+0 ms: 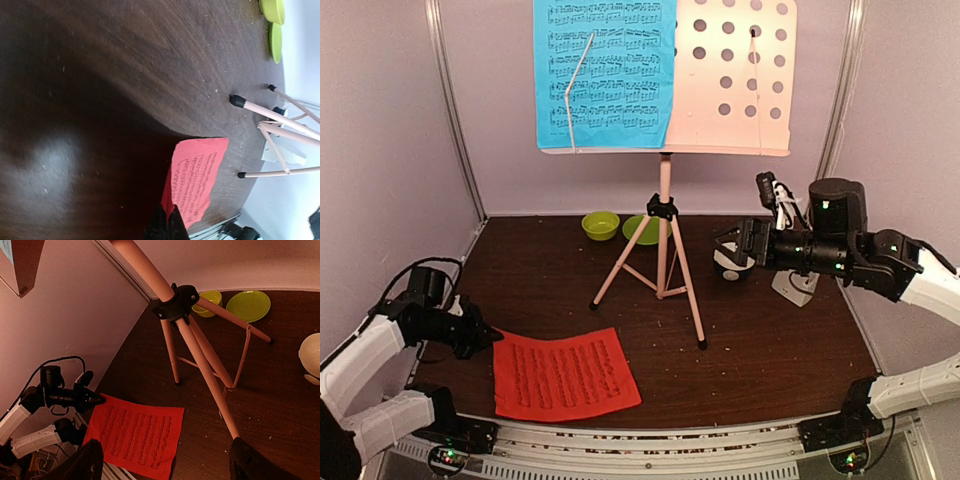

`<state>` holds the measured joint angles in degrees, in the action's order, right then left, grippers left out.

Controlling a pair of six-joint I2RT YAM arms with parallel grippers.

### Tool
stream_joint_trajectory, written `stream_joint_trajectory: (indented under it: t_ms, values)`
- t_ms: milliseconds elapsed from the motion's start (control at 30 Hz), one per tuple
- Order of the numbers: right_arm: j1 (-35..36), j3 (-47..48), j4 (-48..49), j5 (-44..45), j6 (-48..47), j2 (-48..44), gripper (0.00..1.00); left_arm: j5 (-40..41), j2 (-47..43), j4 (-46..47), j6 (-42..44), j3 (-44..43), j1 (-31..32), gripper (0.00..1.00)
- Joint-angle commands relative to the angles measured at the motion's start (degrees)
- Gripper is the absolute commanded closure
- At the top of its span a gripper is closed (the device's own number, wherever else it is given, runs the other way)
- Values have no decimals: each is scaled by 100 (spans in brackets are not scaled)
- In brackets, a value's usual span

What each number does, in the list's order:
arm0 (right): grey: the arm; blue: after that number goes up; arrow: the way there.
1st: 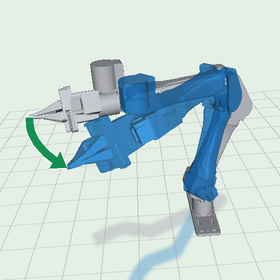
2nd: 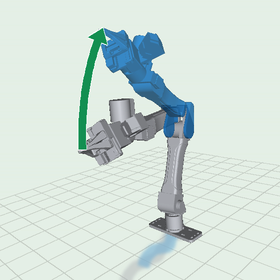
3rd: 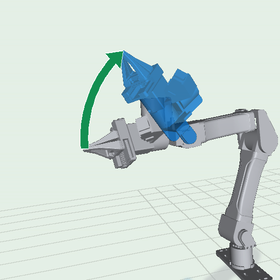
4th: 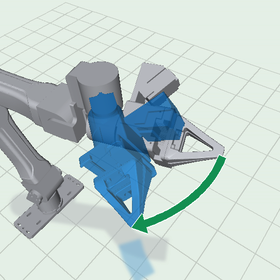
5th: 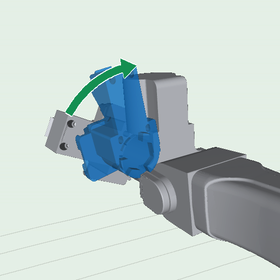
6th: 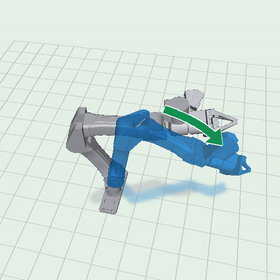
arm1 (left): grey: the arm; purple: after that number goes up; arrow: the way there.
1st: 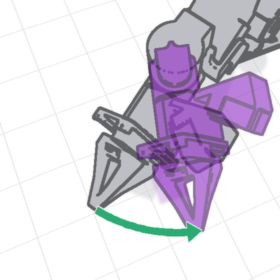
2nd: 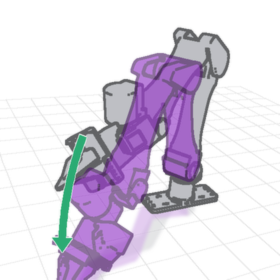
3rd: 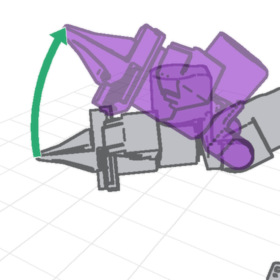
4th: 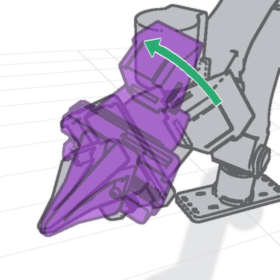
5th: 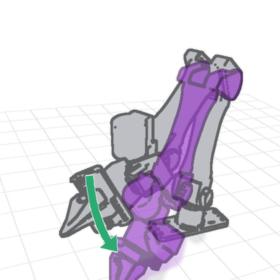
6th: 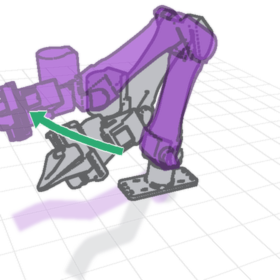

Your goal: Set up the instrument practice props

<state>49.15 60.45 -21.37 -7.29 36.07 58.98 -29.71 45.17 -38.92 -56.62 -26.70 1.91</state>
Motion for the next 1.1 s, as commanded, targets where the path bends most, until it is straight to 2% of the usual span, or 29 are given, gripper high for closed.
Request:
stream_joint_trajectory:
  t_ms: [0, 100, 233, 467, 700, 1067]
  values:
    - [218, -407, -148, -327, 617, -17, 16, 576, -898, -173, -1467, 365, 354, 100]
    - [499, -732, -91, -392, 792, 145, 20, 755, -1271, -297, -1817, 528, 581, 100]
    - [781, -1080, 105, -587, 1031, 460, 25, 878, -1174, -285, -1923, 569, 870, 100]
    - [943, -1607, 584, -791, 1411, 919, 33, 1028, 37, 640, -2119, 256, 1684, 100]
    - [1191, -2005, 1044, -1010, 1717, 1545, 41, 1265, 1005, 1593, -2680, 80, 2520, 100]
    - [1394, -2437, 2155, -1548, 2135, 2519, 41, 1662, 1630, 2273, -3194, -167, 2963, 100]
